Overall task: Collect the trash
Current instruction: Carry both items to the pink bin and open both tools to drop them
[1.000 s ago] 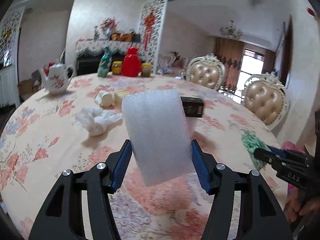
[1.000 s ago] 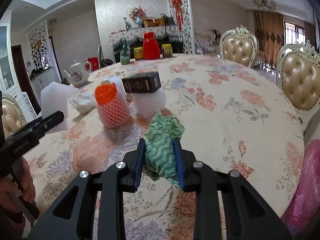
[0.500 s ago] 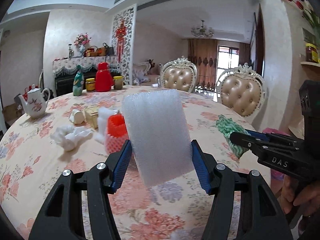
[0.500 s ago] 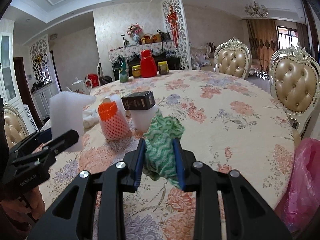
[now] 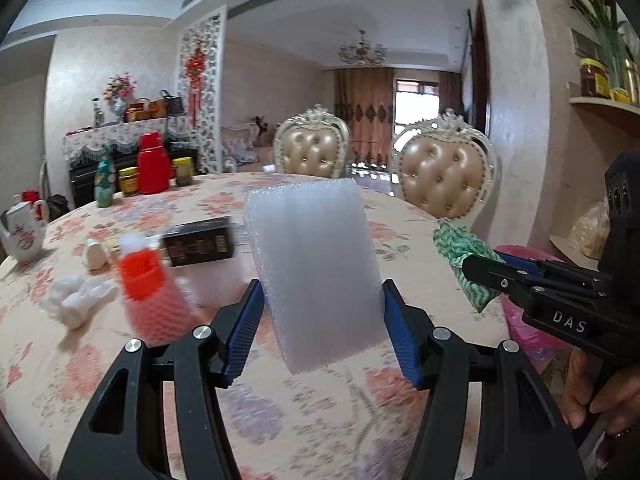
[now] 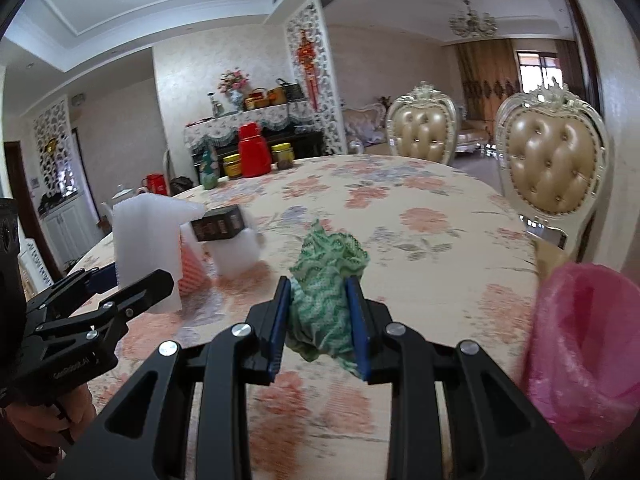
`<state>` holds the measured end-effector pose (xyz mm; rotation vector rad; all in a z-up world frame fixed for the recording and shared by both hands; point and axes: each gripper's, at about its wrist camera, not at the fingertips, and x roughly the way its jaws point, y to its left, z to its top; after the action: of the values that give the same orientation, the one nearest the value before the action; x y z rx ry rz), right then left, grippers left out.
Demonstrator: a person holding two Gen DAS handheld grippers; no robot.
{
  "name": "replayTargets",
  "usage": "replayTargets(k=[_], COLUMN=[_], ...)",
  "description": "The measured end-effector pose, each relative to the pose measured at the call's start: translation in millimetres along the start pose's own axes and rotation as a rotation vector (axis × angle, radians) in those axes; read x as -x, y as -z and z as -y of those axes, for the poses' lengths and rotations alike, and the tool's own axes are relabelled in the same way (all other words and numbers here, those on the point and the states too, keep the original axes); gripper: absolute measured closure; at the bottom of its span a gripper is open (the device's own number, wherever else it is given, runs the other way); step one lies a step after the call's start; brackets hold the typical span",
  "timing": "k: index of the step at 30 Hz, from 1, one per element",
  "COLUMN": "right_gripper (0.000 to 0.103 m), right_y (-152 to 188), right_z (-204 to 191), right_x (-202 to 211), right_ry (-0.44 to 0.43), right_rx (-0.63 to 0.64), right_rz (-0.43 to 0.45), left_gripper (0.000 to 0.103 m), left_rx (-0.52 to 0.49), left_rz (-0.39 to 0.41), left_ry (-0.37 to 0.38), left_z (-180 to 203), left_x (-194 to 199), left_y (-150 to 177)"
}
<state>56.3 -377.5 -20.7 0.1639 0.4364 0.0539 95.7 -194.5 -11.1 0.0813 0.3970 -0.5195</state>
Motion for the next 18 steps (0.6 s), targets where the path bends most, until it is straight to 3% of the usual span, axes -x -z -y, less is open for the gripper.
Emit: replayTargets(k=[18], right_gripper=[0.075], right_y=[6], right_z=[112], right_x=[34], right_ry=[0.252], right_rx=[-0.127], right_rz=[0.038], left_gripper=[0.046], left_rx=[-0.086], left_rz=[-0.06], left_ry=[0.21], left_z=[91], left_x=[-82], left_y=[-20])
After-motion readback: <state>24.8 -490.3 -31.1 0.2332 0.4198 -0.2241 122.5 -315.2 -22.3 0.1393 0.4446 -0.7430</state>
